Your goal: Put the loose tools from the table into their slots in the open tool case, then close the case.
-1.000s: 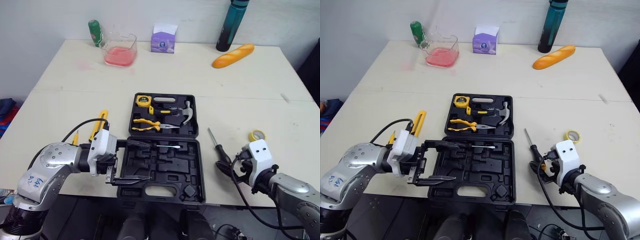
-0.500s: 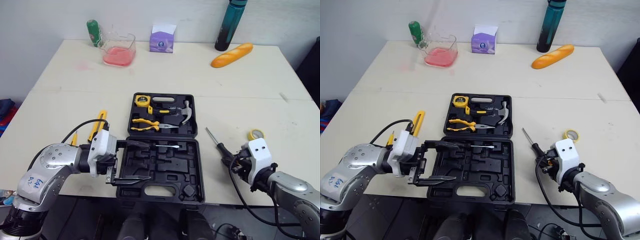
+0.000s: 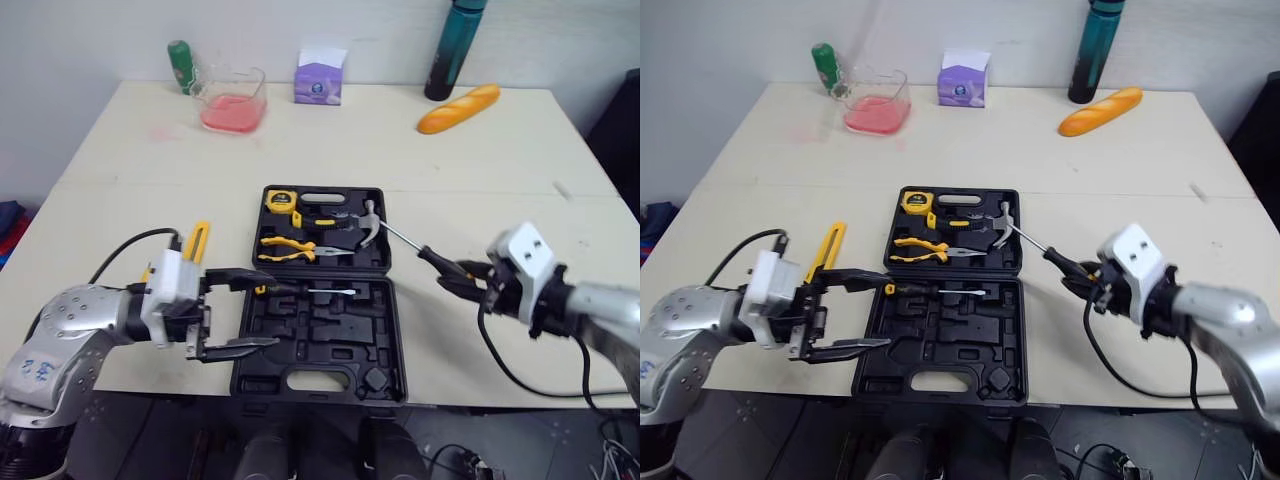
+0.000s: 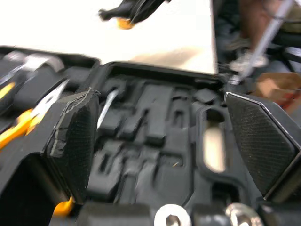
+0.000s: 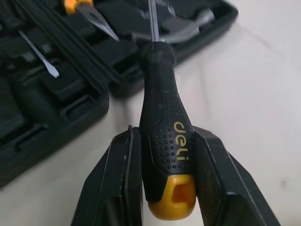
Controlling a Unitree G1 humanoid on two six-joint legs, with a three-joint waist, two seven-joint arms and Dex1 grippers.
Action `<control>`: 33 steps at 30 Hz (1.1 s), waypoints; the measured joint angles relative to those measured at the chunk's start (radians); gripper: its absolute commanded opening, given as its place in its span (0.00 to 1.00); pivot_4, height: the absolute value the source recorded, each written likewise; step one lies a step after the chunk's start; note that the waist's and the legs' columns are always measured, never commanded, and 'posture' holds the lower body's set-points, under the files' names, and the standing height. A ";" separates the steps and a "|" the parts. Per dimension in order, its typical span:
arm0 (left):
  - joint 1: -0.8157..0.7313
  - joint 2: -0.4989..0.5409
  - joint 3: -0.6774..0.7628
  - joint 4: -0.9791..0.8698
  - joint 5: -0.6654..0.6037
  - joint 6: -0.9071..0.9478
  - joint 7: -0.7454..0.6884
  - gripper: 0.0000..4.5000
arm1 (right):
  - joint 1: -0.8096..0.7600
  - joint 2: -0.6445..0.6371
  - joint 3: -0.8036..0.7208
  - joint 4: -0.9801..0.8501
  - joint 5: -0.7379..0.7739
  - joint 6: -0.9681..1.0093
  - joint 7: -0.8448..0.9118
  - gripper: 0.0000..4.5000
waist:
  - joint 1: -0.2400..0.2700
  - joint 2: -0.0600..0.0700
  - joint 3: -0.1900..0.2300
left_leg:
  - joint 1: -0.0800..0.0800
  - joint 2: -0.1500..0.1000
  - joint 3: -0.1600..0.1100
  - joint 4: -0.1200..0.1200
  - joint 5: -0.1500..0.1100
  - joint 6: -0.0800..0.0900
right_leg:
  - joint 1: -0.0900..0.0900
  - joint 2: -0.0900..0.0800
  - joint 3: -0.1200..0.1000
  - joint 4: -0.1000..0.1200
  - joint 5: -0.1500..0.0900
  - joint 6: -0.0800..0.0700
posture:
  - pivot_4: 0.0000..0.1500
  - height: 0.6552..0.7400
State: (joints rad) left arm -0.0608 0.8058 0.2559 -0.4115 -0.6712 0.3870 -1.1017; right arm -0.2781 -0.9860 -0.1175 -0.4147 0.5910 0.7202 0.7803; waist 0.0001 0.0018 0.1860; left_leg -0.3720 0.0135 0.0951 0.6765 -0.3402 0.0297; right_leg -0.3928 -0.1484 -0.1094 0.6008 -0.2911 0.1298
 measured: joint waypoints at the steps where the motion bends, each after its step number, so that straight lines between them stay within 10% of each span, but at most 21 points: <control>1: 0.027 0.003 0.021 0.003 0.004 -0.006 -0.003 1.00 | -0.043 -0.021 0.033 0.003 -0.003 -0.004 0.050 0.22 | -0.001 0.000 0.000 | 0.000 0.000 0.000 0.000 0.000 0.000 | 0.000 0.000 0.000 0.000 0.000 0.000 | 1.00 1.00; 11: 0.134 0.016 0.104 0.001 0.026 -0.029 0.033 1.00 | -0.337 -0.028 0.323 0.042 -0.094 -0.033 0.347 0.22 | -0.004 0.000 0.000 | -0.001 0.001 -0.001 0.005 -0.004 -0.001 | -0.001 -0.001 0.000 0.000 0.000 0.000 | 1.00 1.00; 33: 0.185 0.029 0.126 -0.016 0.041 -0.022 0.083 1.00 | -0.446 0.137 0.599 0.065 -0.379 0.018 0.344 0.22 | -0.005 0.000 0.000 | -0.002 0.002 0.000 0.005 -0.004 -0.002 | -0.002 -0.001 -0.002 0.004 -0.001 -0.002 | 1.00 1.00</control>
State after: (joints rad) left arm 0.1245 0.8349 0.3820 -0.4272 -0.6302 0.3651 -1.0185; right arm -0.7239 -0.8491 0.4820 -0.3494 0.2125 0.7378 1.1241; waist -0.0049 0.0019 0.1861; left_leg -0.3744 0.0155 0.0953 0.6816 -0.3446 0.0274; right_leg -0.3952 -0.1494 -0.1116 0.6047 -0.2922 0.1275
